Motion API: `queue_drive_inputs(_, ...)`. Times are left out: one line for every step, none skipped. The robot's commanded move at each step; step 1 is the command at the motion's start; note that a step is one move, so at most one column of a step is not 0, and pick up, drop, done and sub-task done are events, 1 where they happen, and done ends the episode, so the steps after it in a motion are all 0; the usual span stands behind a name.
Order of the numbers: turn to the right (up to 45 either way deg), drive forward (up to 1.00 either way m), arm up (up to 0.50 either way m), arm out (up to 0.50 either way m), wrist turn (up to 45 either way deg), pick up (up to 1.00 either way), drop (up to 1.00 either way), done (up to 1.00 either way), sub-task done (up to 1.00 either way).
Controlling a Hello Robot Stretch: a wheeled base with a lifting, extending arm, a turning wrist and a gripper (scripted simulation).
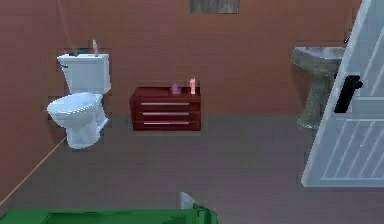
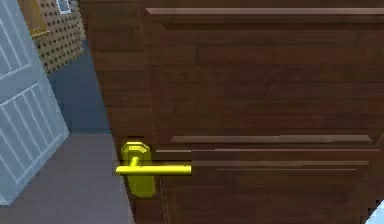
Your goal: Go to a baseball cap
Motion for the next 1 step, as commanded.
queue_drive_inputs(0.0, 0.35, 0.00, 0.00, 0.0, 0.00, 0.00, 0.00, 0.00)
